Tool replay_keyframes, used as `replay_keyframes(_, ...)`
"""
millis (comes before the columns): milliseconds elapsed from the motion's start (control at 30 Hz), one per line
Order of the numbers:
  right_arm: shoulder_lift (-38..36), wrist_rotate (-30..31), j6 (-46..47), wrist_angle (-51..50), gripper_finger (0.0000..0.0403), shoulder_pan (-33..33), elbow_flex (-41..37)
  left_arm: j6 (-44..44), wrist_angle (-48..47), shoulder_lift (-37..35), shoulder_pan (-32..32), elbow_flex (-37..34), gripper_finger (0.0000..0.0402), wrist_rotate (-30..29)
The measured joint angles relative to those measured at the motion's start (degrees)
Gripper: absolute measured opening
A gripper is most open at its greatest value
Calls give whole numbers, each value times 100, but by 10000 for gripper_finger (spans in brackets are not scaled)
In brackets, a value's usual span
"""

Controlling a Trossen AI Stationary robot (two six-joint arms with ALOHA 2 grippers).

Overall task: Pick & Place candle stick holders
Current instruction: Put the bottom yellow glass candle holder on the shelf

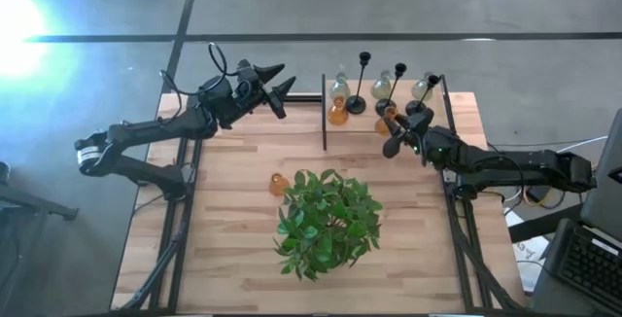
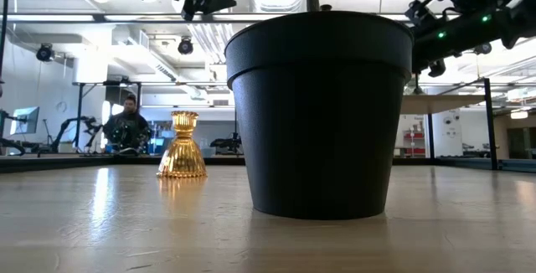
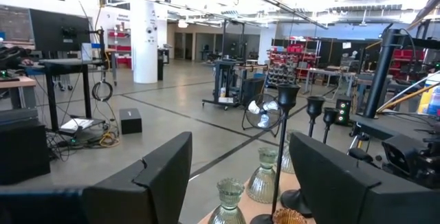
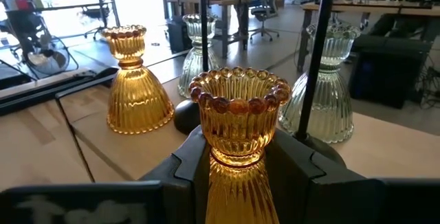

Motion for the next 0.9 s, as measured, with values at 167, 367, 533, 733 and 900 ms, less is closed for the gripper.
replay_keyframes(167,13,2,16,0,102,-108,4,0,0,0,0,0,248,0)
replay_keyframes(367,5,2,-13,26,102,-180,2,-1,0,0,0,0,248,0)
replay_keyframes(533,9,-35,-22,38,102,-198,2,-4,0,0,0,0,248,0)
replay_keyframes(733,14,-46,-26,41,102,-209,-3,-24,0,0,0,0,248,0)
replay_keyframes(900,31,-59,-26,45,102,-230,-3,-24,0,0,0,0,248,0)
